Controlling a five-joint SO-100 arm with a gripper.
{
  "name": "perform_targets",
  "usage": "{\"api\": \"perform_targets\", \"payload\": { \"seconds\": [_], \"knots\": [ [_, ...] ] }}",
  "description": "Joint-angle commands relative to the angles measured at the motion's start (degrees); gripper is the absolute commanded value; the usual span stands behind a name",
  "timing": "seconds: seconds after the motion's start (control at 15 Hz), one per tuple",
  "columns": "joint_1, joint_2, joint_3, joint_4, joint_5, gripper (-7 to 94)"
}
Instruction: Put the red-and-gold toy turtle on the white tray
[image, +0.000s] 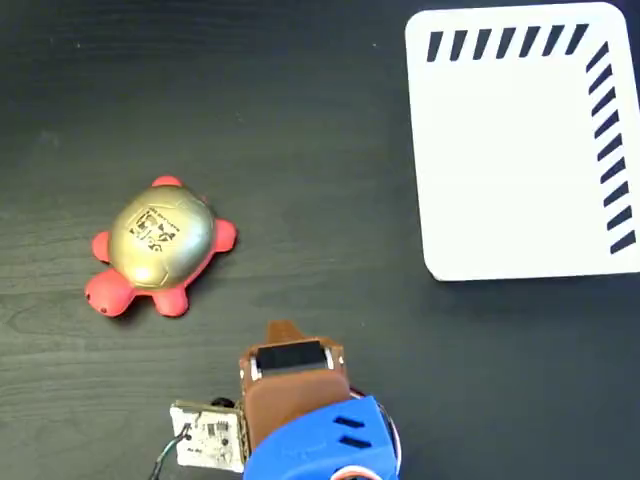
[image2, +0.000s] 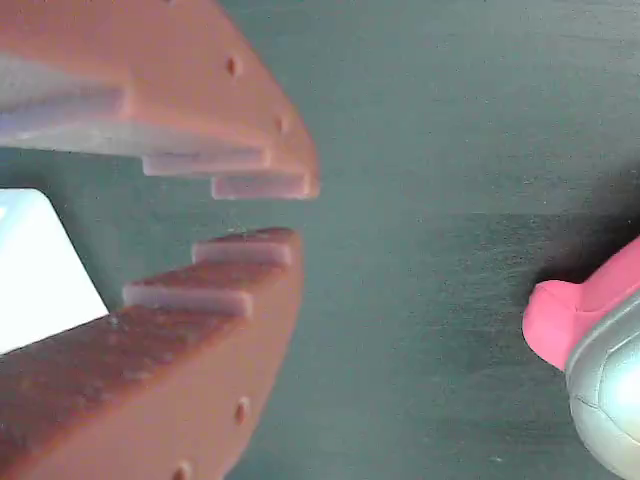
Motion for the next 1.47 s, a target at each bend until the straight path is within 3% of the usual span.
{"api": "perform_targets", "payload": {
  "seconds": [0.0,1.0,1.27,1.4],
  "knots": [
    [-0.44,0.62,-2.37,0.44,0.88,0],
    [-1.49,0.35,-2.29,0.44,0.00,0],
    [-5.80,0.35,-2.29,0.26,-3.60,0],
    [-7.29,-6.50,-3.25,-4.04,-3.87,0]
  ]
}}
